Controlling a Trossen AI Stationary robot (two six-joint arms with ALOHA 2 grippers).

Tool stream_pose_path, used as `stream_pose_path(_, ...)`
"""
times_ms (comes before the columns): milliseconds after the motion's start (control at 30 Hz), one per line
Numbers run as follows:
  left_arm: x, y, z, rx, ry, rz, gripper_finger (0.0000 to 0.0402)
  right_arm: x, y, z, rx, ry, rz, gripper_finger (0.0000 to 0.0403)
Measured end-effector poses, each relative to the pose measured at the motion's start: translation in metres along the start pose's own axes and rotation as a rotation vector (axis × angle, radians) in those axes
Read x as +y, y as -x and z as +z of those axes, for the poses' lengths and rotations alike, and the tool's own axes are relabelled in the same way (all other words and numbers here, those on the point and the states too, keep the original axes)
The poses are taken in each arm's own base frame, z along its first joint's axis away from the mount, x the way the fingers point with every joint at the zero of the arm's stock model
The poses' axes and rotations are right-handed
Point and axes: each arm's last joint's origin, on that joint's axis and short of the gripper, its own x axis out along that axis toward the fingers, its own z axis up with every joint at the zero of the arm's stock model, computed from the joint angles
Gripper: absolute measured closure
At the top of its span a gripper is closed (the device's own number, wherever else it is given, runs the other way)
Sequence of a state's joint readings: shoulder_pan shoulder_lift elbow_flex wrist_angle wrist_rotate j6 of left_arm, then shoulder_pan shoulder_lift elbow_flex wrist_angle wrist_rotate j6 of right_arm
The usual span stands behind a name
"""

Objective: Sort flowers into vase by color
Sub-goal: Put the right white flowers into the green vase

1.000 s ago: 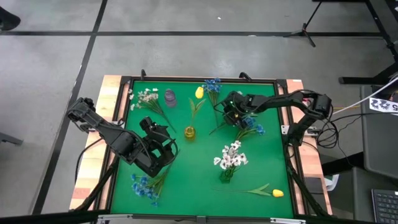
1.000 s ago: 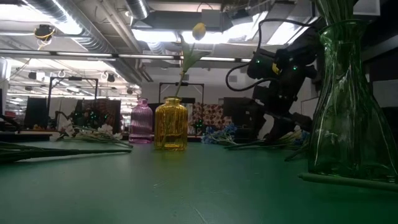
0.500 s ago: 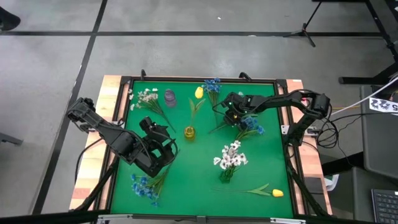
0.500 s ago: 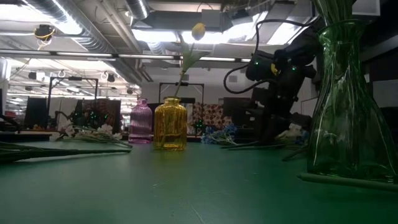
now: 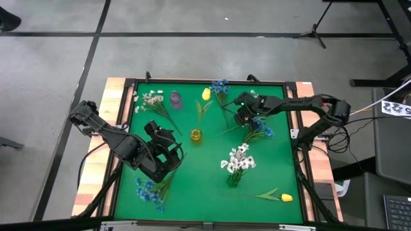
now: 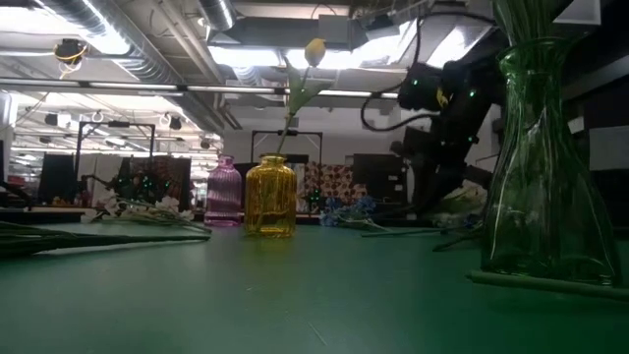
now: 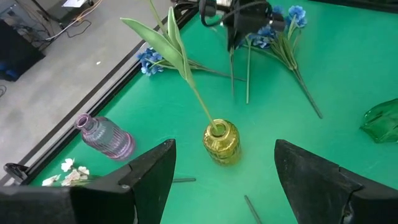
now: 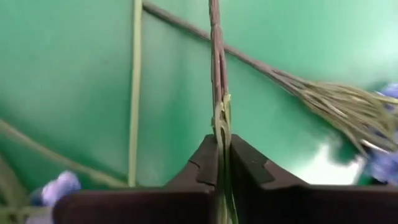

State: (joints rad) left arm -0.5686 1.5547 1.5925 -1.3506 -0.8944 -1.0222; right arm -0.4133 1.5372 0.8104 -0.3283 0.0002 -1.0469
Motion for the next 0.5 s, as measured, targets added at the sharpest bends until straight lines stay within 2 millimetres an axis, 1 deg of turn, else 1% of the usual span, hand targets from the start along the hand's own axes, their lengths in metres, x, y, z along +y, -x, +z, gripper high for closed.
stream_pose_path(100, 0.0, 0.0, 0.0, 0.0, 0.0, 0.0, 0.0135, -0.002, 0.018, 0.001, -0.01, -0.007, -0.041, 0.0372)
stream_pose_path(200, 0.0, 0.0, 0.0, 0.0, 0.001, -0.001, 0.0135, -0.003, 0.036, 0.001, -0.011, -0.023, -0.089, 0.0379)
stream_pose_path(267, 0.0, 0.0, 0.0, -0.002, 0.004, -0.003, 0.0135, -0.002, 0.05, 0.0, -0.01, -0.025, -0.126, 0.0388)
stream_pose_path(367, -0.001, 0.0, 0.0, -0.002, 0.011, -0.005, 0.0135, -0.002, 0.073, -0.002, -0.02, -0.041, -0.189, 0.039)
stream_pose_path(500, -0.002, 0.0, 0.001, -0.007, 0.021, -0.012, 0.0135, -0.003, 0.108, -0.002, -0.036, -0.087, -0.272, 0.0376)
